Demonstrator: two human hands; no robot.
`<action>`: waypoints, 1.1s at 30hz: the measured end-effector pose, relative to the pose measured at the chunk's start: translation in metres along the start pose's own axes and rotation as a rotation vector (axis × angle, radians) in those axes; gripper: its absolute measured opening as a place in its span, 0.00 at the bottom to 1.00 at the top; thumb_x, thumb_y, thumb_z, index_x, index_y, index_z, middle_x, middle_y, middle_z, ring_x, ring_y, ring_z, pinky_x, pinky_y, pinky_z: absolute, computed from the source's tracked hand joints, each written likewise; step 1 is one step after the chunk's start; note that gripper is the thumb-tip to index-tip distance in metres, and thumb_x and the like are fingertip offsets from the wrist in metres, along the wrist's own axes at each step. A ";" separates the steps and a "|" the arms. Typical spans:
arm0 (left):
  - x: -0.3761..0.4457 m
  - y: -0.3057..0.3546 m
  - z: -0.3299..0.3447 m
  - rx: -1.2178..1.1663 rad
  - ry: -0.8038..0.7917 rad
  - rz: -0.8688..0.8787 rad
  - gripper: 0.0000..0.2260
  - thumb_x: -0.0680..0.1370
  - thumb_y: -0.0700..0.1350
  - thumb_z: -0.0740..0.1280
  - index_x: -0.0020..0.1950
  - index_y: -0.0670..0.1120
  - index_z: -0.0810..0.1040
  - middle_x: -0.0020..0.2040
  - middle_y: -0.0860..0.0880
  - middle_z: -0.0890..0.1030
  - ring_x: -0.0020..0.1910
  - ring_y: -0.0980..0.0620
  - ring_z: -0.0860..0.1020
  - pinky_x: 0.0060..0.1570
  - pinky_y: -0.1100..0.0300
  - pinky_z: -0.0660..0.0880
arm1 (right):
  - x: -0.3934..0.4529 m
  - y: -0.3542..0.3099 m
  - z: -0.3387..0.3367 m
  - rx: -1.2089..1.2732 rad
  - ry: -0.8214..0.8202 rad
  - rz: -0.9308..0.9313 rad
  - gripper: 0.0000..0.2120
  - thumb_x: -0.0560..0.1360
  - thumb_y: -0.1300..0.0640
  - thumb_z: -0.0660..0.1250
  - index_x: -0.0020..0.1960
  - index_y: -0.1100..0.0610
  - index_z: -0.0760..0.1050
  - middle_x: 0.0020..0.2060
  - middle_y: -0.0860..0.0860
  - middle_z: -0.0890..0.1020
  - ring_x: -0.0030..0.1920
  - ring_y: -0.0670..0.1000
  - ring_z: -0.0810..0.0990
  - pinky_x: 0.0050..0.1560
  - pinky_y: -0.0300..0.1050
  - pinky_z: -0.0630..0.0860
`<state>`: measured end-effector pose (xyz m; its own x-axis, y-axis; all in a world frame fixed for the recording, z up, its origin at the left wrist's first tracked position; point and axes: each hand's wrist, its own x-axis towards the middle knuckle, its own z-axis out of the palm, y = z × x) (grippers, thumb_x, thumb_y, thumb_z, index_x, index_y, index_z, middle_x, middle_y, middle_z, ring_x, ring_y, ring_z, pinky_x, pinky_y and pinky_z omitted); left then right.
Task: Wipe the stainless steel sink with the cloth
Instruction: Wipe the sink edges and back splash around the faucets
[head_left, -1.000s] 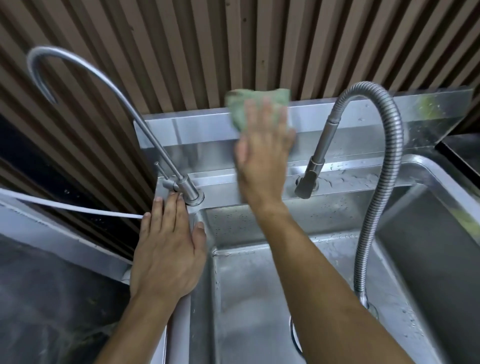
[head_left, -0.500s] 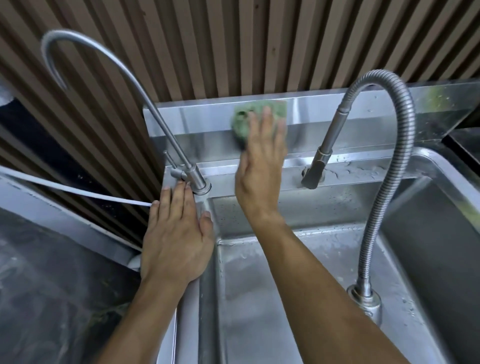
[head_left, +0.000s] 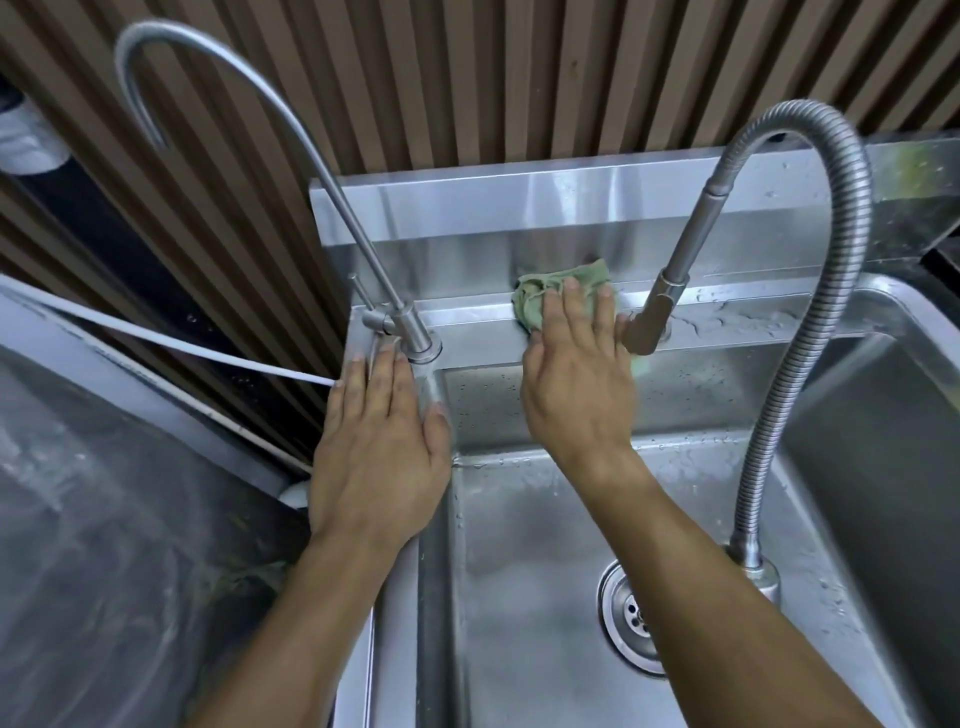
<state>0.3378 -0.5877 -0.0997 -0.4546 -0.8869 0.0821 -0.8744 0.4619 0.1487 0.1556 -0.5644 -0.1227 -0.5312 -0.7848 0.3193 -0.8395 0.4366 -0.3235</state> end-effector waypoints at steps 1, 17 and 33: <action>-0.004 0.004 -0.001 -0.037 0.031 0.042 0.31 0.82 0.54 0.45 0.82 0.41 0.58 0.83 0.45 0.56 0.83 0.44 0.51 0.81 0.48 0.49 | 0.000 -0.004 0.001 -0.005 -0.006 0.020 0.26 0.85 0.51 0.53 0.82 0.58 0.60 0.82 0.55 0.59 0.82 0.60 0.51 0.80 0.55 0.45; 0.058 0.031 0.031 0.141 0.044 0.371 0.33 0.81 0.55 0.44 0.83 0.39 0.54 0.83 0.39 0.51 0.83 0.43 0.51 0.81 0.47 0.46 | 0.010 -0.014 0.002 -0.047 -0.089 0.136 0.28 0.86 0.47 0.47 0.83 0.55 0.50 0.82 0.64 0.43 0.82 0.64 0.44 0.81 0.59 0.48; 0.060 0.033 0.033 0.136 0.050 0.356 0.34 0.80 0.54 0.45 0.84 0.41 0.49 0.84 0.41 0.47 0.83 0.45 0.45 0.81 0.46 0.45 | 0.008 0.004 0.005 -0.038 0.043 0.002 0.26 0.85 0.41 0.50 0.80 0.47 0.63 0.83 0.57 0.53 0.83 0.60 0.49 0.76 0.58 0.63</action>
<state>0.2759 -0.6262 -0.1225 -0.7276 -0.6685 0.1537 -0.6796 0.7330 -0.0293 0.1487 -0.5712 -0.1260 -0.5362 -0.7648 0.3571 -0.8420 0.4548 -0.2904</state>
